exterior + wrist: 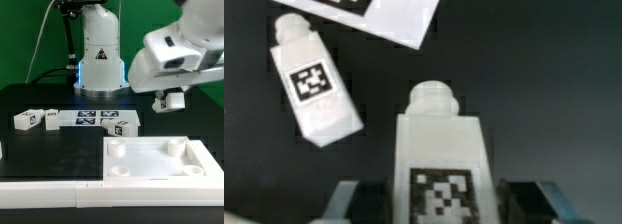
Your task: Assemble one leg
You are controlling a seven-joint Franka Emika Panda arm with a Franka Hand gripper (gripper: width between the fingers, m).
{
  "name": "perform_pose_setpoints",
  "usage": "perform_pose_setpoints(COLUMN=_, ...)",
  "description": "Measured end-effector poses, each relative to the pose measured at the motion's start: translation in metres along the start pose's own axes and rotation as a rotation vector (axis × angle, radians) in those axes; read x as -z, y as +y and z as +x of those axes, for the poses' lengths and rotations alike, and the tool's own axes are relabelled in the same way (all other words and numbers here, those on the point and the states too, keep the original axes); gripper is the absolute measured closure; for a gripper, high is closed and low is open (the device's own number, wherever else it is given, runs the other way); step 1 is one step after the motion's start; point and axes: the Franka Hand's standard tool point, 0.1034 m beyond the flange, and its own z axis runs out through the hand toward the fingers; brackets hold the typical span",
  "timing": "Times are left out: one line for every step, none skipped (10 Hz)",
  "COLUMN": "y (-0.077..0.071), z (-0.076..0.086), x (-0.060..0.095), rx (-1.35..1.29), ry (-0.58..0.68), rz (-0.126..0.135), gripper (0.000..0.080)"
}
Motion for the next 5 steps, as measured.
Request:
perform_pose_setpoints(y=0.011, z=-0.001, x=0.002, rx=-0.060, ry=0.136, rz=0.027, gripper=0.0511)
perform_pose_setpoints(y=0.018, z=-0.007, x=0.002, rx=-0.080, ry=0.211, rz=0.028, gripper=0.0511)
perform_pose_setpoints(y=0.022, z=-0.006, x=0.010, rx=-0.084, ry=0.280, rz=0.023, gripper=0.0511)
perform_pose_setpoints(y=0.026, z=-0.001, x=0.019, rx=-0.084, ry=0.387, rz=0.015, gripper=0.0511)
perform_pose_setpoints(y=0.026, z=0.001, x=0.019, rx=-0.085, ry=0.489, rz=0.006, gripper=0.0511)
